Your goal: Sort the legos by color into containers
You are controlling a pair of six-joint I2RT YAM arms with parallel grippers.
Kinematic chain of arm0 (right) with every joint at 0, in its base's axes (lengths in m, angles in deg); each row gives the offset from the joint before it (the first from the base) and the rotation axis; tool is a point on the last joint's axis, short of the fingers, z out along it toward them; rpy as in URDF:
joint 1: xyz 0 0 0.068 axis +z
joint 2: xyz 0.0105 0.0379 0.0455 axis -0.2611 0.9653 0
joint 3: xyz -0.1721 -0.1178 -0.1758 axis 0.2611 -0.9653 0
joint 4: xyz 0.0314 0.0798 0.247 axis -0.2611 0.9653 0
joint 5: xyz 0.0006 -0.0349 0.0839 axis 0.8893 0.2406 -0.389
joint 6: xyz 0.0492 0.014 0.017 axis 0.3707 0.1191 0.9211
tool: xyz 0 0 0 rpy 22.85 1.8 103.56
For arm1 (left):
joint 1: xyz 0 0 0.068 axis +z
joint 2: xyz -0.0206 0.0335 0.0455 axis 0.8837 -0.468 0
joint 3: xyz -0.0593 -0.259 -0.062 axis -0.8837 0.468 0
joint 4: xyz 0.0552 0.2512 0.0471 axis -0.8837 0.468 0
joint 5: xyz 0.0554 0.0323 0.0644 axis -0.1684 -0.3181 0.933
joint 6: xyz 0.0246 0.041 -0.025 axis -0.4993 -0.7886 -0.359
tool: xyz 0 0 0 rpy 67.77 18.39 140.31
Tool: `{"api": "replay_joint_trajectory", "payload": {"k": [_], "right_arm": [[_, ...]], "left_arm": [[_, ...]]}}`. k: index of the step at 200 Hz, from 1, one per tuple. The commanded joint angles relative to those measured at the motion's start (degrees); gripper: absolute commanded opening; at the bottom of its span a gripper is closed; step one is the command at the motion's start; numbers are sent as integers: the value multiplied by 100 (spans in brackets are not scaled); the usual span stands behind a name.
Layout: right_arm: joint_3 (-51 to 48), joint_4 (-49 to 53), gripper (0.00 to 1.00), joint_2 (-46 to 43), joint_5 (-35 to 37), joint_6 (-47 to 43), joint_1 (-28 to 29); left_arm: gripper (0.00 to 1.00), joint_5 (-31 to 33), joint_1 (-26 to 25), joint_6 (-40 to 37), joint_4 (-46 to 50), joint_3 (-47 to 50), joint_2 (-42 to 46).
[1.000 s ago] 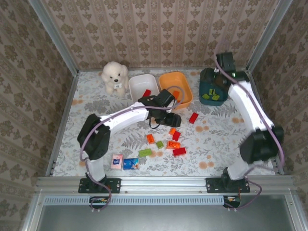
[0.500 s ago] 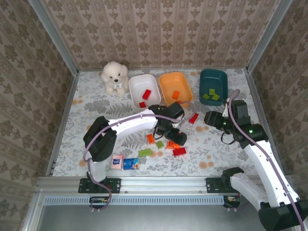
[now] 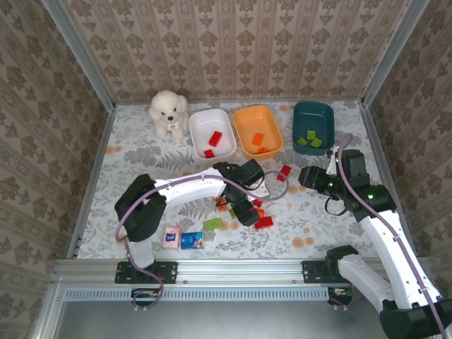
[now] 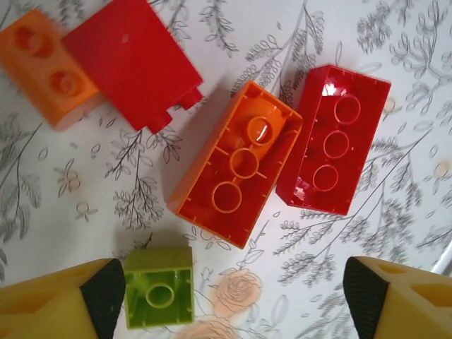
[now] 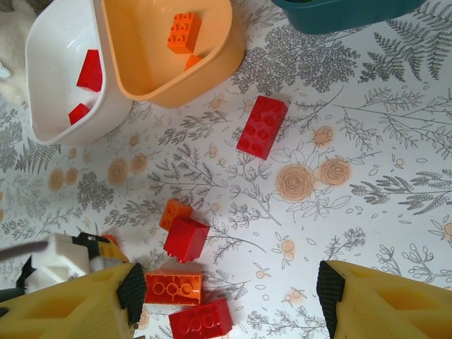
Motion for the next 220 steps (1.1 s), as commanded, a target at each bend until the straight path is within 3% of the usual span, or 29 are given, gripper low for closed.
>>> {"api": "replay_joint_trajectory", "payload": {"k": [1, 46, 92, 138, 172, 220], "right_arm": [[82, 180, 68, -70, -36, 106, 23], [121, 216, 68, -12, -42, 129, 26], [207, 220, 68, 145, -43, 77, 23], [238, 179, 68, 271, -42, 50, 28], [269, 172, 68, 330, -51, 30, 25], [374, 181, 68, 434, -44, -52, 28]], "left_arm": [[83, -81, 169, -1085, -384, 150, 182], [87, 233, 79, -1488, -879, 281, -51], [83, -133, -44, -1549, -1069, 363, -234], [67, -188, -124, -1428, -1106, 422, -431], [38, -101, -131, -1274, -1093, 284, -583], [29, 338, 15, -911, -1051, 290, -19]]}}
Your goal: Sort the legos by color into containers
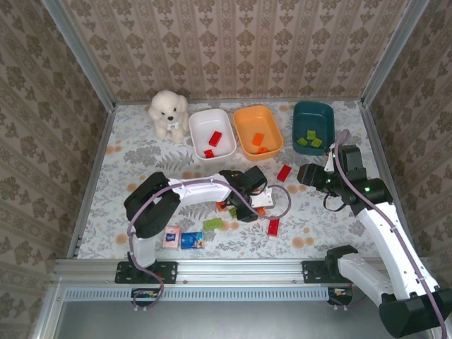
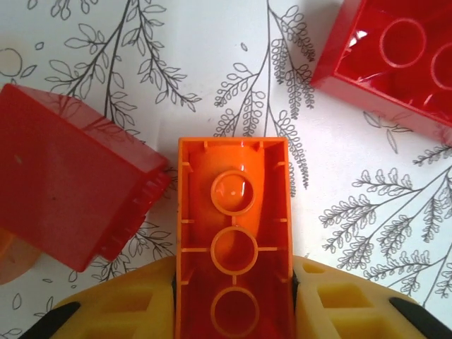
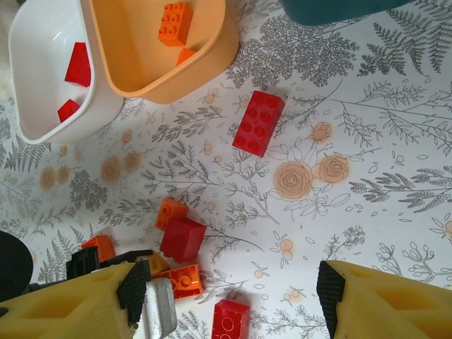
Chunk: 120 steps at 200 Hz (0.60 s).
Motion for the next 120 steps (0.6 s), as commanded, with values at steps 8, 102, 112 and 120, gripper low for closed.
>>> {"api": "replay_joint_trajectory", "payload": {"k": [8, 102, 112, 120], "right_arm": [[221, 140, 68, 62, -43, -69, 26], [362, -128, 67, 409, -130, -15, 20], [392, -149, 67, 446, -143, -24, 27], [407, -161, 67, 469, -162, -25, 20]], "left_arm": [[28, 253, 214, 503, 167, -102, 597], [24, 7, 1723, 2880, -83, -3112, -462], [23, 35, 1879, 3083, -14, -3730, -994], [23, 81, 2016, 3309, 10, -4189, -1398]]}}
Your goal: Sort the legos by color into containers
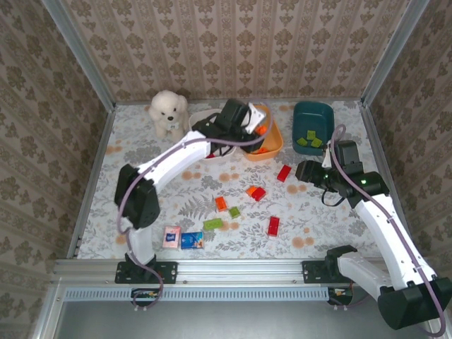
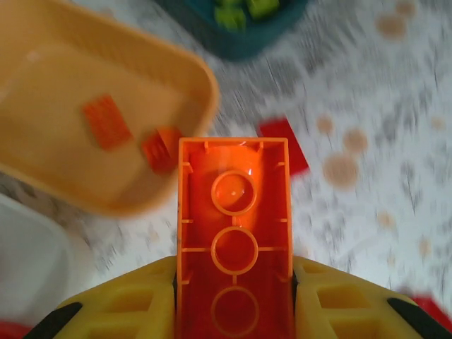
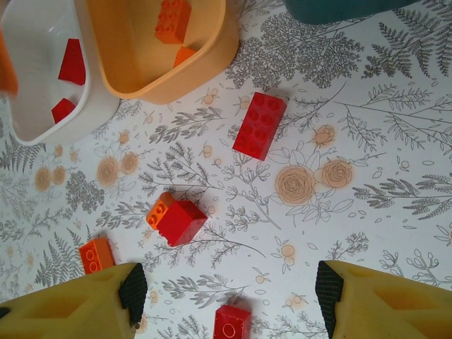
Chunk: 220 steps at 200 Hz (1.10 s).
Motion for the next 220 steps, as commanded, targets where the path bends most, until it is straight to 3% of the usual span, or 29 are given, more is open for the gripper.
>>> {"api": "replay_joint_trajectory", "payload": {"k": [1, 52, 104, 124, 165, 194, 220], "right_arm": [[234, -108, 67, 61, -140, 8, 20], [233, -26, 67, 47, -248, 70, 19], [99, 134, 68, -43, -300, 104, 18], [157, 157, 68, 51, -269, 104, 15], [420, 157, 68, 372, -282, -145, 45], [594, 150, 68, 615, -190, -408, 199], [850, 179, 68, 936, -18, -734, 583]], "left_arm": [[23, 37, 382, 910, 187, -1024, -1137], [24, 277, 777, 1753, 127, -3505, -3196], [34, -8, 830, 2357, -73, -3915, -3943], [41, -176, 840, 2577, -40, -3798, -3945], [64, -187, 888, 2629, -1, -3768, -3535], [66, -215, 968, 2758, -27, -3680, -2929], [67, -249, 1106, 2989, -394, -2938, -1979]]}}
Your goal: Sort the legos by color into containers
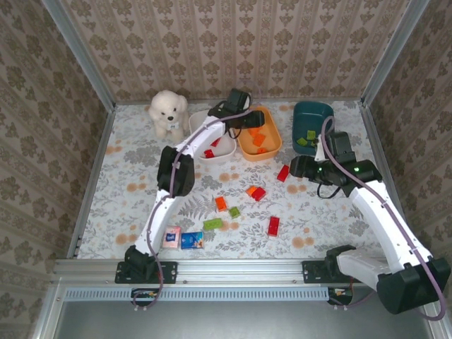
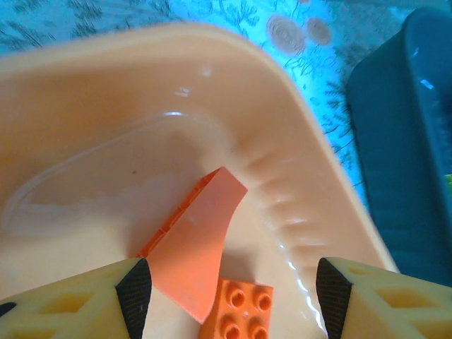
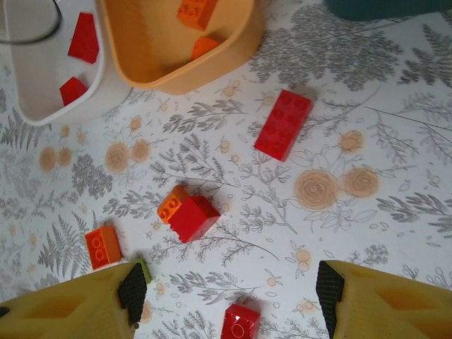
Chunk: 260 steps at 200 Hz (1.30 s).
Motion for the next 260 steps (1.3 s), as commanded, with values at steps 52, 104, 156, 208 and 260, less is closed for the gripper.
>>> {"api": "replay_joint_trajectory", "payload": {"k": [52, 104, 156, 208, 260], "right_arm": [[950, 370, 67, 1182, 353, -1029, 1651], [1013, 148, 68, 2884, 429, -1103, 3437], [1517, 32, 72, 4375, 349, -649, 3733], [1721, -94, 80, 4827, 279, -557, 3802], [1793, -8, 54, 5175, 499, -549, 3799]], "left_arm": [[69, 171, 595, 517, -879, 3141, 3761], [70, 558, 818, 806, -630, 6895, 6527], [71, 832, 785, 1395, 375, 9418, 9040], [73, 1091, 775, 1743, 1064, 10128, 10510], [73, 1041, 765, 1734, 946, 9976, 10340]]}}
